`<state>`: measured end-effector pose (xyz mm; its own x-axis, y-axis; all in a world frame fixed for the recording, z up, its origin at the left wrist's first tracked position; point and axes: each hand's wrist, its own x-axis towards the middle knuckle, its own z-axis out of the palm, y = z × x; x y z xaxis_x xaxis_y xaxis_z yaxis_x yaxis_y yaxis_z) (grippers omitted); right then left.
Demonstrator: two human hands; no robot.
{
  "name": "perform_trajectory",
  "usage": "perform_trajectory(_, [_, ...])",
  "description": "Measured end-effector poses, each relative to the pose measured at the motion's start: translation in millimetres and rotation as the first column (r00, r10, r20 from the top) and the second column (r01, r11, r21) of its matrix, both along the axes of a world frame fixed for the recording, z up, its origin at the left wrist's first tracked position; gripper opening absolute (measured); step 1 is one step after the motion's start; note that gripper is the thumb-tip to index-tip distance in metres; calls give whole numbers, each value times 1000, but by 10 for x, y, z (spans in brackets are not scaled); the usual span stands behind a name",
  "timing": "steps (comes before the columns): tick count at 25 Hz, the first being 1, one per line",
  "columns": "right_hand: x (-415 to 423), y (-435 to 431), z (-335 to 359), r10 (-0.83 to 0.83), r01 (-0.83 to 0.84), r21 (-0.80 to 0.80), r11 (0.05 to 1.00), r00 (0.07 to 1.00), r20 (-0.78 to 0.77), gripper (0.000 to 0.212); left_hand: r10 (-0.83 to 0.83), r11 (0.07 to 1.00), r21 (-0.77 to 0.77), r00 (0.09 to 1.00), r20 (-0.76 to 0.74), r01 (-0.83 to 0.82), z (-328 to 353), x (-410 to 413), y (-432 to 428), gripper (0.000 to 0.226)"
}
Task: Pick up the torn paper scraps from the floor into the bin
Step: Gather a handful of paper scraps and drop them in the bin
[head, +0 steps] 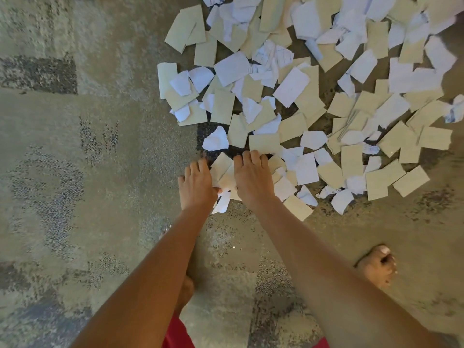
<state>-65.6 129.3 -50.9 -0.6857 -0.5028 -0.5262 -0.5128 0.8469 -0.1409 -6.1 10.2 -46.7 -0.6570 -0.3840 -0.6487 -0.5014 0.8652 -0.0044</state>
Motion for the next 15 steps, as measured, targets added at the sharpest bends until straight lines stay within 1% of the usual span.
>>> perform_trajectory(2, [9, 73, 11, -35, 35, 3, 999, 999, 36, 43, 15, 1000, -1, 1000, -3, -15, 13, 35, 46, 60])
perform_trajectory(4, [19, 158, 25, -74, 77, -23, 997, 993, 94, 41, 68, 997, 27, 998, -15, -67, 37, 47, 75, 52])
perform_trajectory(6, [14, 256, 49, -145, 154, -59, 986, 979, 144, 37, 145, 984, 101, 989, 0, -144, 68, 38, 86, 45])
perform_trajectory(8, [11, 351, 102, -211, 237, -97, 967, 952, 220, 29, 219, 952, 210, 975, 39, -222, 99, 26, 90, 34])
perform_trajectory(11, [20, 456, 180, -354, 433, -127, 893, 847, 397, 22, 265, 916, 299, 963, 46, -266, 144, 40, 79, 27])
perform_trajectory(15, [-51, 544, 258, -495, 614, -128, 779, 727, 476, 26, 333, 889, 331, 943, 3, -315, 273, 34, 34, 29])
